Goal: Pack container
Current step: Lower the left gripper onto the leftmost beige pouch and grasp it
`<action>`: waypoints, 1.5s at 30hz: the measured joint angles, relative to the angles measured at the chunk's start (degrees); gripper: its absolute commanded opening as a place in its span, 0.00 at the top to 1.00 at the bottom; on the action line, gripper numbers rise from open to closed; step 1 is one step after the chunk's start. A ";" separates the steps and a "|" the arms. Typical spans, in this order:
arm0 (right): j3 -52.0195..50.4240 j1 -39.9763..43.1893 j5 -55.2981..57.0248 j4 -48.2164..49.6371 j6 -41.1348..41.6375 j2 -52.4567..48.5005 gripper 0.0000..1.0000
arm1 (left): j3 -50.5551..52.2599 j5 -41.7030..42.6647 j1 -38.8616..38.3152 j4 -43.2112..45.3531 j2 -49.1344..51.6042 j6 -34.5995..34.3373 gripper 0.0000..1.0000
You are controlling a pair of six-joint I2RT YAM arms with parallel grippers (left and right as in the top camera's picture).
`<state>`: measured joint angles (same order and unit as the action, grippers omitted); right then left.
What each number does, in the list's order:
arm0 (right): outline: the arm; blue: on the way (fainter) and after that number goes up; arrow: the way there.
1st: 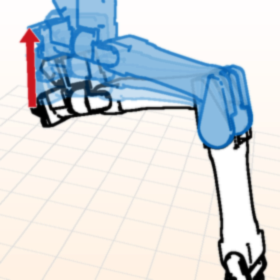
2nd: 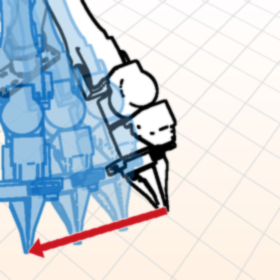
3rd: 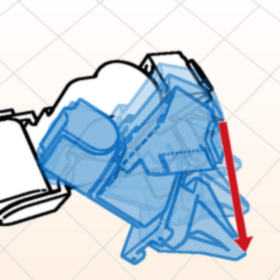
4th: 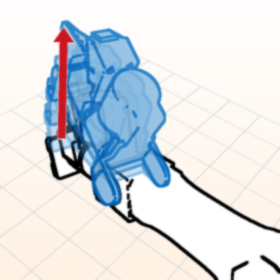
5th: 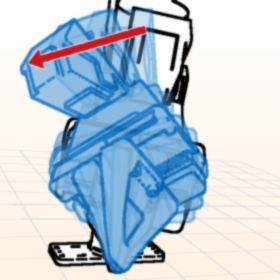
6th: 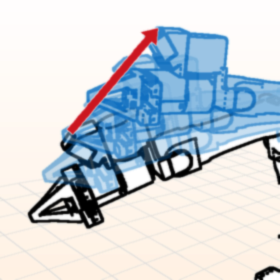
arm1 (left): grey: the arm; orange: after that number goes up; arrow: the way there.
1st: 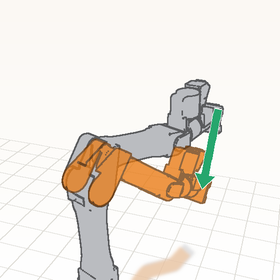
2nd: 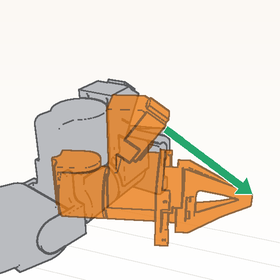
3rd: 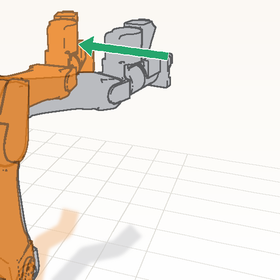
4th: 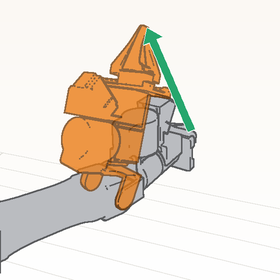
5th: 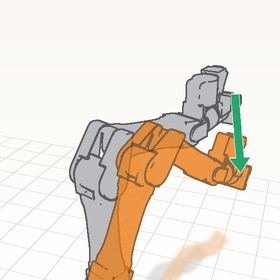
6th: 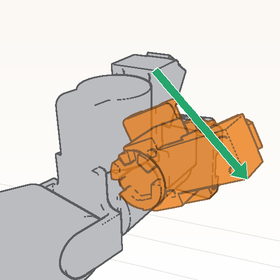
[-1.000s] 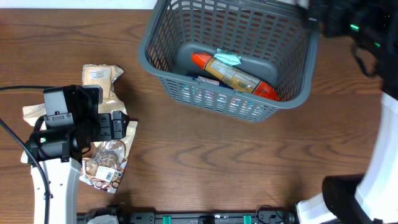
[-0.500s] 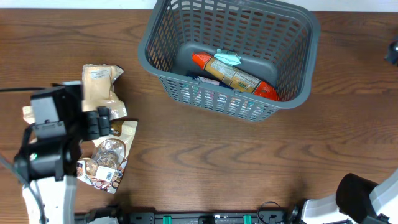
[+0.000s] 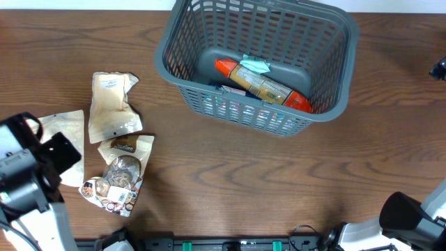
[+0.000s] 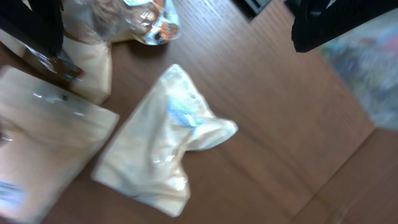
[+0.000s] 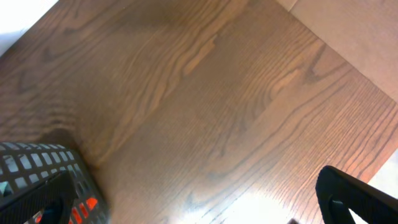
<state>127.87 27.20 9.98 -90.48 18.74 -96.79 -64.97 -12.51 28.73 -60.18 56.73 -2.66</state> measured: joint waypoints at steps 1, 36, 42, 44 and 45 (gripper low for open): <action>-0.22 0.00 -0.04 0.26 -0.15 -0.02 0.01 | 0.00 0.04 1.55 0.35 1.16 -0.17 0.01; -0.46 0.00 -2.91 -1.20 -3.48 -0.02 0.01 | 0.02 29.49 24.04 19.82 42.03 43.95 0.01; -0.46 0.00 -3.58 -2.54 -3.50 -0.02 0.01 | 0.02 30.21 24.04 22.88 44.15 45.00 0.01; -0.46 0.00 -4.07 -2.78 -3.50 -0.02 0.01 | 0.02 30.21 24.04 23.61 44.87 45.03 0.00; -0.46 0.00 -4.26 -2.89 -3.50 -0.02 0.01 | 0.02 30.21 24.04 23.98 45.24 45.09 0.00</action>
<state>127.42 27.20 5.72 -93.36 15.25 -96.82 -64.95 17.69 52.77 -36.21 101.97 42.44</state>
